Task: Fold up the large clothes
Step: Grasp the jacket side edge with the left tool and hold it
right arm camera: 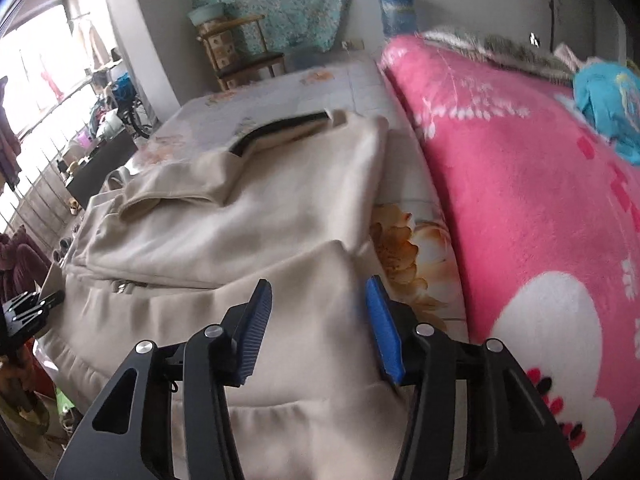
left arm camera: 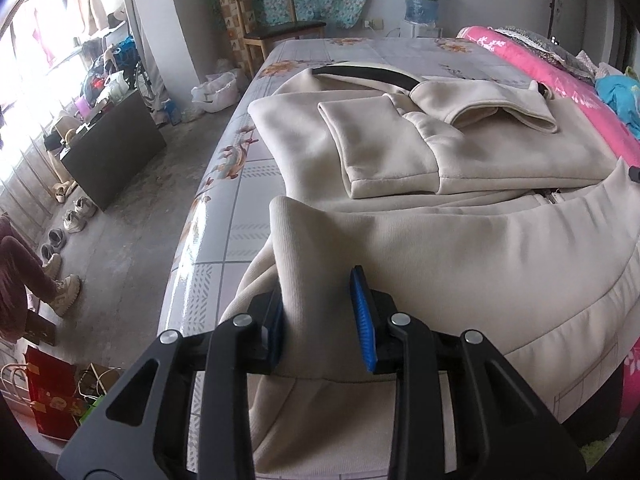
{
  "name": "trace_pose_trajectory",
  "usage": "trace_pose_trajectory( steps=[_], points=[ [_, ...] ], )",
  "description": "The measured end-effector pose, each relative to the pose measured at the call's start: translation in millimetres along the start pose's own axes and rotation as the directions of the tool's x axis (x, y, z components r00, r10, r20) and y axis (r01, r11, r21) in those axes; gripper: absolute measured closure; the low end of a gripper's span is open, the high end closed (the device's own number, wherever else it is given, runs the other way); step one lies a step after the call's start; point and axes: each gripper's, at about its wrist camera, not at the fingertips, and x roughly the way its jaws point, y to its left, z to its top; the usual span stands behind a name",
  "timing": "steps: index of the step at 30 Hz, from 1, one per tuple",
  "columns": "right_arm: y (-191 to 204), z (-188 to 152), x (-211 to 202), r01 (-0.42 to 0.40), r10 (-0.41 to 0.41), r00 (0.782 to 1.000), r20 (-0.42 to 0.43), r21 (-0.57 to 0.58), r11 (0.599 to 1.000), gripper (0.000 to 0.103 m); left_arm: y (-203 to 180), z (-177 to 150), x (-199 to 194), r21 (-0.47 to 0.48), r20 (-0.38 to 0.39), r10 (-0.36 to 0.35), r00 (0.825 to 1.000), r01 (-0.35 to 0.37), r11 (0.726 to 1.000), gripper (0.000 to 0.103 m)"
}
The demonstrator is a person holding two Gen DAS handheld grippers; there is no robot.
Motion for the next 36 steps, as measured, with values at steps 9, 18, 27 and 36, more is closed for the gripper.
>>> trace_pose_trajectory(
  steps=[9, 18, 27, 36],
  points=[
    [6, -14, -14, -0.002, -0.001, 0.999, -0.048, -0.059, 0.998, 0.065, 1, 2, 1, -0.019, -0.019, -0.001, 1.000, 0.000, 1.000, 0.073],
    [37, -17, -3, 0.242, -0.253, 0.967, -0.021, -0.226, 0.944, 0.078, 0, 3, 1, -0.030, -0.023, 0.012, 1.000, -0.013, 0.999, 0.073],
    [50, -20, 0, 0.333, -0.349, 0.937, -0.006, -0.281, 0.900, 0.079, 5, 3, 1, -0.046, -0.023, -0.010, 1.000, 0.009, 0.999, 0.073],
    [52, -18, 3, 0.343, -0.362, 0.932, -0.022, -0.268, 0.900, 0.079, 5, 2, 2, -0.049, -0.020, -0.017, 1.000, 0.016, 0.999, 0.073]
  ],
)
